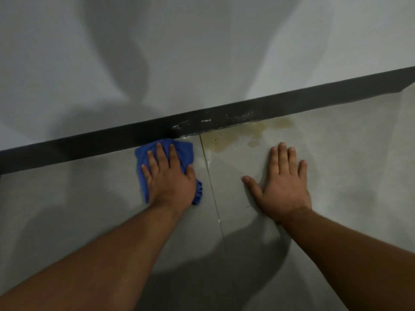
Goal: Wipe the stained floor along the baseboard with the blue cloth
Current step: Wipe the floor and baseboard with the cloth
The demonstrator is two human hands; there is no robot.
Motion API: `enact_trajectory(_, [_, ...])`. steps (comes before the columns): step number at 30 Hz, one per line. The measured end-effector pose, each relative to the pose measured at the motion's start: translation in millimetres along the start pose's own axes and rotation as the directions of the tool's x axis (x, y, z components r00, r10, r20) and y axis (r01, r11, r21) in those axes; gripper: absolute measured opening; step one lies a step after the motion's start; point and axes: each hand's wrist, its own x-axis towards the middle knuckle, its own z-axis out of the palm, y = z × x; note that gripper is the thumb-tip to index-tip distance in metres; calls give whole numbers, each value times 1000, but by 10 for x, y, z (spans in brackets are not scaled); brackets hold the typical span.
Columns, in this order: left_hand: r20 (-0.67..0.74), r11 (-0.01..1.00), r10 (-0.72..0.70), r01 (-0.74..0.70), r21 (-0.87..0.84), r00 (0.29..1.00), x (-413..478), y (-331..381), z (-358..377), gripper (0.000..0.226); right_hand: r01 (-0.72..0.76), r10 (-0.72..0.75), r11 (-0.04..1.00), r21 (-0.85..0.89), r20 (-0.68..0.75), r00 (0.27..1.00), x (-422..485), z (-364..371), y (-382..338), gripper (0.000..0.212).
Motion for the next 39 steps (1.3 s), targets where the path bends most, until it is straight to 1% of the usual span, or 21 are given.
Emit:
enact_trajectory(2, [45,994,-92,95,-55,995,141,223,-21,75,0,0,1000,-7,-13,1000,0,1,-1,106])
enact_trajectory(4, [39,993,-85,88,-84,996,168,371,-11,73,-10,10,1000,-13,-27,1000,5,-5,-9,106])
enact_trajectory(5, [18,997,-15,16,-73,1000,120,395,8,71,-14,13,1000,-15,-27,1000,5,-10,-17,106])
enact_trajectory(7, [-16,980,198,-198,-14,980,-58,358,69,68,-16,15,1000,-18,-14,1000,-2,-22,-27,106])
enact_trajectory(9, [-24,948,317,-317,4,948,-205,236,110,68,-20,20,1000,-20,-3,1000,0,-38,-15,106])
enact_trajectory(11, [-48,955,296,-297,-19,954,-254,54,129,68,-13,13,1000,-17,9,1000,8,-47,-8,106])
enact_trajectory(13, [-96,974,210,-217,-67,973,-212,-106,118,65,-7,7,1000,-14,14,1000,2,-48,-4,105])
enact_trajectory(15, [-169,965,105,-141,-219,980,-94,-158,80,59,-4,4,1000,-14,19,1000,-8,-51,1,105])
enact_trajectory(16, [-212,930,19,-95,-355,977,-34,-147,43,54,0,0,1000,-13,23,1000,-13,-57,1,105])
enact_trajectory(17, [-248,860,-94,-47,-508,964,14,-125,-2,50,4,-4,1000,-13,26,1000,-15,-65,2,105])
enact_trajectory(19, [-280,647,-337,6,-762,899,77,-43,-108,45,6,-6,1000,-13,32,999,-16,-82,4,105])
enact_trajectory(21, [-218,430,-498,21,-903,839,115,81,-211,45,-1,1,1000,-10,39,999,-16,-97,3,105])
enact_trajectory(24, [10,103,-566,83,-991,824,267,347,-390,47,-2,3,1000,-15,41,999,-20,-106,-8,105])
enact_trajectory(26, [145,-55,-582,139,-989,800,409,536,-542,47,-5,6,1000,-15,35,999,-11,-100,-5,105])
enact_trajectory(27, [198,-105,-579,168,-980,791,454,624,-605,46,-9,9,1000,-18,31,999,-8,-93,-5,105])
enact_trajectory(29, [264,-138,-549,226,-964,793,482,773,-677,42,-18,19,999,-27,17,1000,-10,-76,-8,105])
enact_trajectory(31, [305,-150,-479,266,-952,823,442,890,-705,36,-30,31,999,-37,4,1000,-14,-59,-17,105])
enact_trajectory(35, [359,-192,-322,311,-931,876,342,902,-690,40,-31,31,999,-44,2,1000,-4,-39,-12,105])
enact_trajectory(37, [298,-267,-219,237,-934,929,223,804,-660,30,-23,23,999,-30,-3,1000,0,-66,1,104])
enact_trajectory(38, [243,-244,-177,197,-950,954,151,733,-631,26,-18,18,1000,-25,0,1000,-7,-81,-2,104])
enact_trajectory(39, [165,-145,-152,143,-979,974,81,650,-606,28,-15,15,1000,-21,6,1000,-18,-94,-6,104])
